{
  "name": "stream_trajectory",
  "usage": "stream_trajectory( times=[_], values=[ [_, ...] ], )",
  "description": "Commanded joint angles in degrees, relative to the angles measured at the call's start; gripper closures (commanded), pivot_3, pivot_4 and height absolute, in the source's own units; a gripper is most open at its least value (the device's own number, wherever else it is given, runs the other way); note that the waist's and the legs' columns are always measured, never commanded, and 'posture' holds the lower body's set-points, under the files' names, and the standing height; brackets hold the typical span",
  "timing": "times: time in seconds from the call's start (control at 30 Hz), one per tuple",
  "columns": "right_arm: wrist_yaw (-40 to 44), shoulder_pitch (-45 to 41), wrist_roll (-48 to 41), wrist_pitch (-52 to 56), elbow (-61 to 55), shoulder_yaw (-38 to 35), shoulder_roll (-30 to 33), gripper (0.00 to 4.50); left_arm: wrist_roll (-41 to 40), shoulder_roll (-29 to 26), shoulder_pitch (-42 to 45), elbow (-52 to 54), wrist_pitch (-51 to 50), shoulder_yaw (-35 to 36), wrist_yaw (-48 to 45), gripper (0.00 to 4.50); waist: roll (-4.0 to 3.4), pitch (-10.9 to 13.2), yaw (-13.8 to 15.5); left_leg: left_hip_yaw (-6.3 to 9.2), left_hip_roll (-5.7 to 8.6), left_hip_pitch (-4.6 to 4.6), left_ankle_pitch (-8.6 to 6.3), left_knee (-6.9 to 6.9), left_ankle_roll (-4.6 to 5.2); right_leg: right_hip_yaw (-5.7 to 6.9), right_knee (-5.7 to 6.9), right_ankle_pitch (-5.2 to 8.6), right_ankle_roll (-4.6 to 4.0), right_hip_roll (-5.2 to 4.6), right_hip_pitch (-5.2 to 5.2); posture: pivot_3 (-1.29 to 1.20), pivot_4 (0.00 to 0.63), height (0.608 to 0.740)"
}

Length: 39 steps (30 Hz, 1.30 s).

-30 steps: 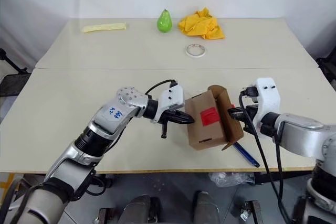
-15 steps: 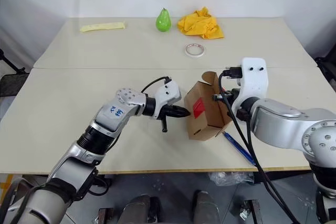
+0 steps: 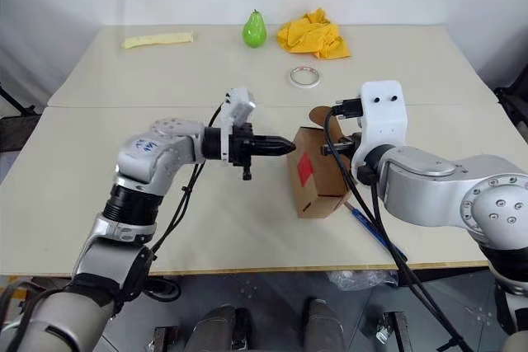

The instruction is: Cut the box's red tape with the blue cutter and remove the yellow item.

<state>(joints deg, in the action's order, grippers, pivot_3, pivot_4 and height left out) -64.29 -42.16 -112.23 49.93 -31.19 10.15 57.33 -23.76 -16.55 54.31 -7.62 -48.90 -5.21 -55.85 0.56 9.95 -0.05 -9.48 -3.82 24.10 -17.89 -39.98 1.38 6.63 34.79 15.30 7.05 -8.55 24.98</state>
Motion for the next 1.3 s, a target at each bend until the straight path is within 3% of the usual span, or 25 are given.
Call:
stream_trajectory(
  times=[0.03,0.3,0.5,0.7,1.07,1.3],
  values=[
    [-0.6,-1.1,-0.8,-0.6,-0.7,0.2,-0.3,4.48,-0.7,1.0,2.0,1.4,1.1,-1.4,0.1,4.5,0.0,0.0,0.1,0.0,0.01,0.01,0.0,-0.01,0.0,0.01,-0.01,0.0,0.01,0.0,0.0,0.0,0.15,0.74],
    [-4.0,-2.8,-0.8,-2.2,-1.4,1.3,-3.8,4.48,11.7,4.3,3.5,-5.5,17.5,-14.8,-0.1,4.5,0.01,0.0,0.1,-0.45,0.02,0.08,0.01,-0.02,0.01,0.01,-0.01,-0.01,0.02,0.0,0.06,0.0,0.15,0.74],
    [-7.0,-3.4,-0.8,-4.0,-3.0,1.0,-5.0,4.48,17.9,3.2,5.1,-12.1,27.2,-18.0,-1.7,4.5,0.0,0.0,0.0,-0.48,0.0,0.11,0.01,0.02,0.01,-0.04,0.04,-0.01,0.01,0.01,0.21,0.0,0.15,0.74],
    [-4.9,-0.2,-0.8,-4.5,-4.8,-1.0,-0.3,4.48,23.5,-0.5,5.9,-15.0,33.8,-19.6,-3.0,4.5,0.01,0.0,0.2,-0.47,0.01,0.13,-0.01,0.01,0.04,-0.06,0.01,-0.01,0.01,-0.01,0.2,0.0,0.15,0.74],
    [5.1,9.6,-0.8,-2.5,-2.7,-5.5,9.5,4.48,25.1,-6.0,0.5,-7.2,32.1,-21.2,-7.4,4.5,0.02,0.0,0.1,-0.42,-0.01,0.03,-0.03,0.0,0.07,-0.11,0.03,-0.01,0.02,0.0,0.15,0.0,0.15,0.74],
    [9.0,13.4,-0.8,-0.6,0.8,-6.1,8.9,4.48,24.8,-8.8,-2.0,-1.6,27.9,-21.5,-8.0,4.5,0.04,0.0,0.0,-0.39,-0.01,-0.06,-0.02,-0.02,0.06,-0.13,0.01,-0.01,0.02,0.01,0.07,0.0,0.15,0.74]
  ],
)
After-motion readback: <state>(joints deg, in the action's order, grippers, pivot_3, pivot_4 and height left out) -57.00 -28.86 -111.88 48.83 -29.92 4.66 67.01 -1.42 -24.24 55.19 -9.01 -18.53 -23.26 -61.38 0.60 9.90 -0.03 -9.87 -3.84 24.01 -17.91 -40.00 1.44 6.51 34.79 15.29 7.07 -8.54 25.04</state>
